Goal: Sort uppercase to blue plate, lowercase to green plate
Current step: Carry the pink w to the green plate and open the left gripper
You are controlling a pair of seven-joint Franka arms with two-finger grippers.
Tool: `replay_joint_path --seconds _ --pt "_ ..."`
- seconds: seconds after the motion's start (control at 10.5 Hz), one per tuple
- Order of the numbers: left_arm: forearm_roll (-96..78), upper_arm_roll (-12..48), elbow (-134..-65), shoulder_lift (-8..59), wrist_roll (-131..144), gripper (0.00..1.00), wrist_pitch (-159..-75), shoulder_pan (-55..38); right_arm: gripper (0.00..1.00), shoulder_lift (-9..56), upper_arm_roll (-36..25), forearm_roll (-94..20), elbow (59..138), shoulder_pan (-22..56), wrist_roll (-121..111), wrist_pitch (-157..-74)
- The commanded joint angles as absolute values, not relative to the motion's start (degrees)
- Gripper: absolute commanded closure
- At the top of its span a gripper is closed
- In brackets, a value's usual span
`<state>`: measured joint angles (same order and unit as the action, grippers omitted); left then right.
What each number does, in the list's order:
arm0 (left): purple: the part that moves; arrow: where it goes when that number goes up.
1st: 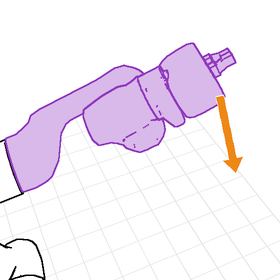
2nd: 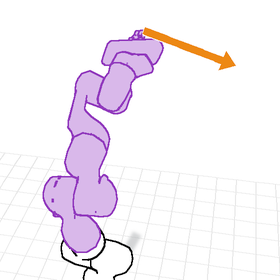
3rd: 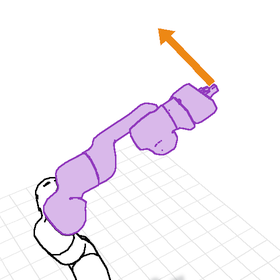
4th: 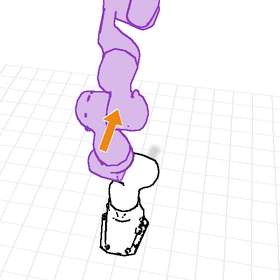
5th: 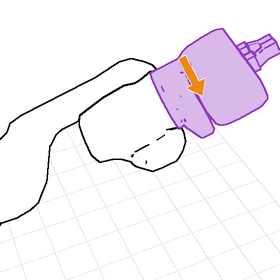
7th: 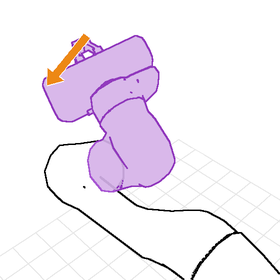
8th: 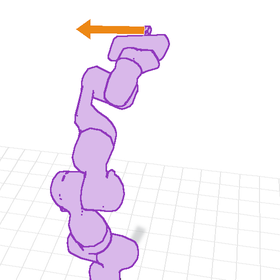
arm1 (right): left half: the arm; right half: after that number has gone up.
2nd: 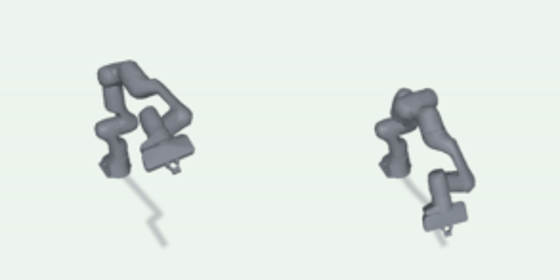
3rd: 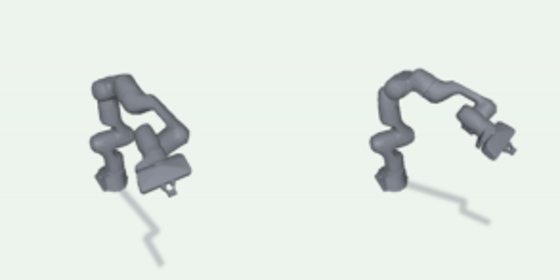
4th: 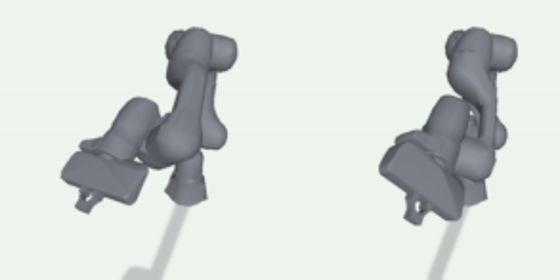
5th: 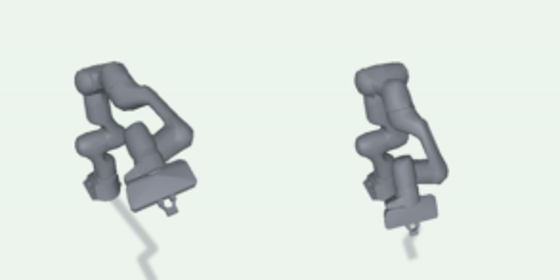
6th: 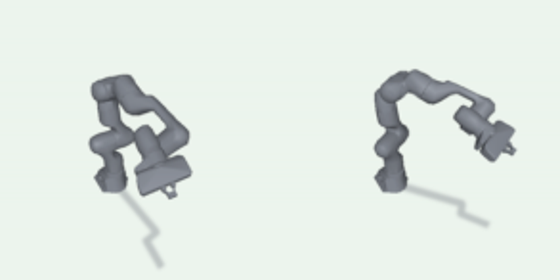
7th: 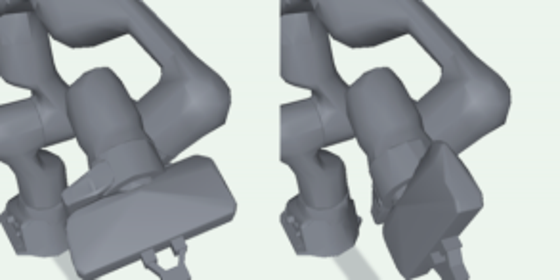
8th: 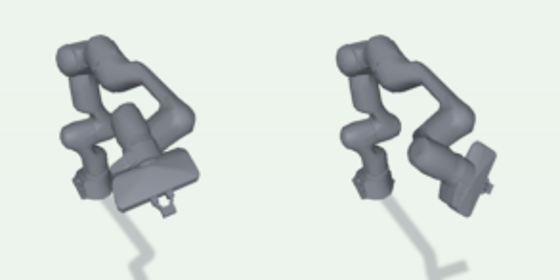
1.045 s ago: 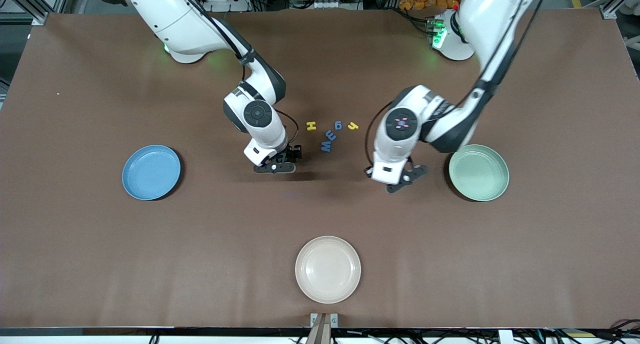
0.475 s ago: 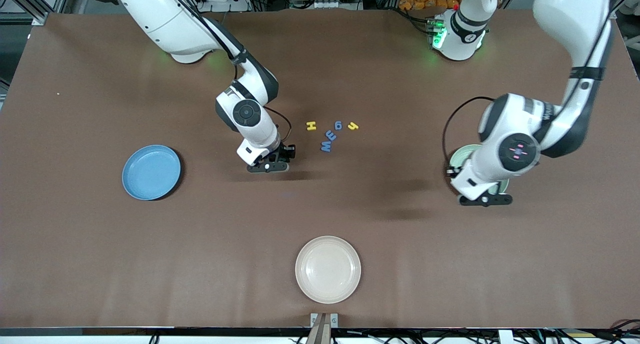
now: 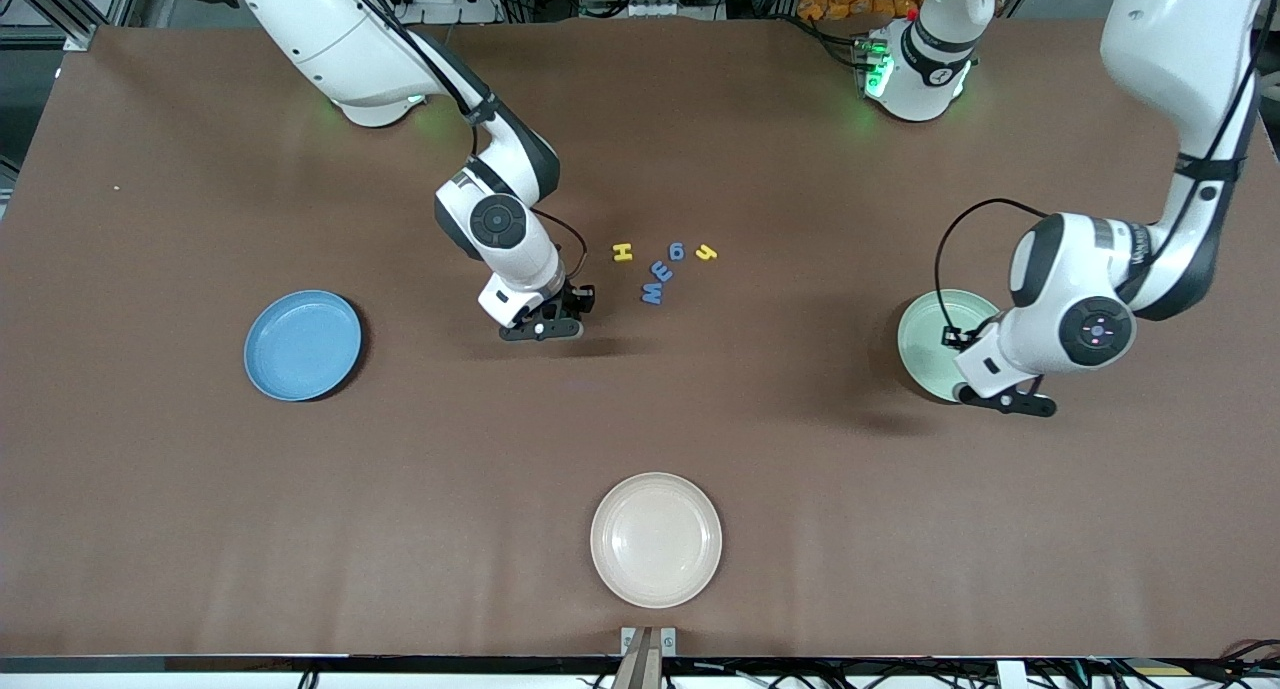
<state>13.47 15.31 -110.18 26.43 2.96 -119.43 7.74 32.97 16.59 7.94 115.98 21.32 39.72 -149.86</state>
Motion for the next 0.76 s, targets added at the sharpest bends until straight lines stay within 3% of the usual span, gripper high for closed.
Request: replay_joint_path --seconds 0.0,0.09,0.38,0.66 --pt "14.2 15.3 -112.3 25.2 3.2 0.01 -121.0 7.5 0.66 32.1 17.7 8.2 117.5 20.1 39.6 -149.8" --pt "13.6 15.5 -112.3 24.8 3.2 0.00 -120.5 7.0 0.70 32.1 17.8 8.2 117.4 20.0 39.5 -149.7" --pt "13.4 21.9 -111.8 22.2 3.3 0.00 -117.8 5.4 0.70 32.1 17.8 8.3 115.1 18.2 38.8 -145.6" --pt "11.5 30.9 -111.2 21.4 26.6 0.00 -117.5 1.1 0.70 32.1 17.8 8.3 106.8 14.5 33.6 -131.7"
